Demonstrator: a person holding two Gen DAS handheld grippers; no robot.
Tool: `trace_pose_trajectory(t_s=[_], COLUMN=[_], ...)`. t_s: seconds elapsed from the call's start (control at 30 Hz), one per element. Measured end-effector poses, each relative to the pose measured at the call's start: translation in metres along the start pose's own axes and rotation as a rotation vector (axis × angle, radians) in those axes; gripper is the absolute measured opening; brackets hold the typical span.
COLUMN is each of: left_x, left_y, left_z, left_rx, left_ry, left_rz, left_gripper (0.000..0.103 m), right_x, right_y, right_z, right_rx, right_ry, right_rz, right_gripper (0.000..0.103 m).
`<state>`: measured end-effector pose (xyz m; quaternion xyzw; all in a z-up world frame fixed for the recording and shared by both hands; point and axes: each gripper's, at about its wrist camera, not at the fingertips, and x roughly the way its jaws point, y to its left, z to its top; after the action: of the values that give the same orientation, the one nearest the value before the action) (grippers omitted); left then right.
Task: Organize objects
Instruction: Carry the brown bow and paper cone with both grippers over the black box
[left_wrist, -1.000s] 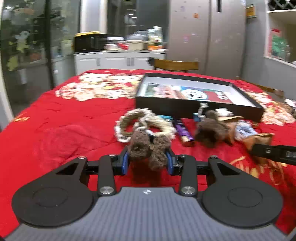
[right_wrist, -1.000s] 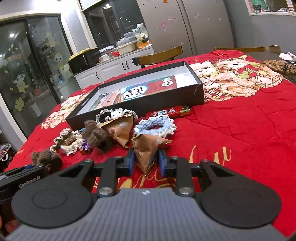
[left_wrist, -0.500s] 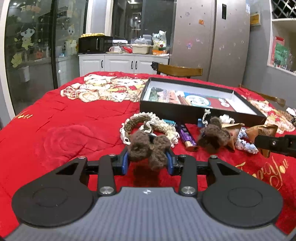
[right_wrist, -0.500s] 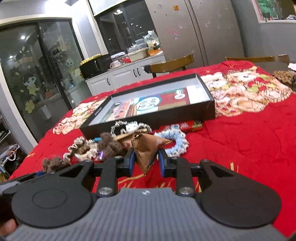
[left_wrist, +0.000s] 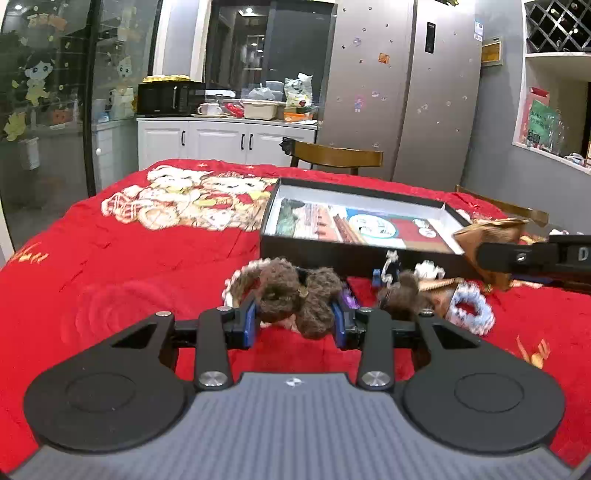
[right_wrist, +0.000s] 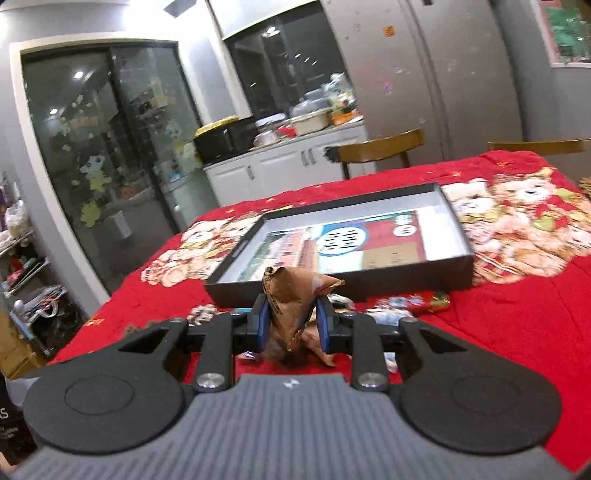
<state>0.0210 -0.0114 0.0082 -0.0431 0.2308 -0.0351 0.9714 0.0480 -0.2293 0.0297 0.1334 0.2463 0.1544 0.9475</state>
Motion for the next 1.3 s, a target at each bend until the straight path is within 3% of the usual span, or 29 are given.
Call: trace_pose_trajectory(t_s=[0.13,0.33,0.8,1.1,1.3], left_x=[-0.003,0.002,0.024,0.057,0.083], left_y=[0.001,-0.002,-0.007,-0.004,-0.002], left_z=[0.021,0.051,0.112,0.144,0.140], left_rx=[0.018,0.059,0.072,0.040,0.010], left_ry=[-0.041,-0.087,-0.145,-0.129,-0.123], left_rz=[-0.010,0.044,0.020,-0.016,-0.066], left_gripper=[0.044,0.044,0.044,0.044,0.044], right_x=[0.013,0.031,0.049,0.059,0.078], right_y=[0.007,0.015,0.024,0.018,0.010], right_z=[0.021,0.048,0.112,0.120,0.113], right_rx=[-0.010,-0.016,0.031,0.019,0.033], right_ry=[0.022,0.018,-0.109,-0.134,-0.101], right_rz=[0.015,0.032,0.075,0.070,0.059], right_gripper=[0.029,0.029,0.029,0.029,0.029])
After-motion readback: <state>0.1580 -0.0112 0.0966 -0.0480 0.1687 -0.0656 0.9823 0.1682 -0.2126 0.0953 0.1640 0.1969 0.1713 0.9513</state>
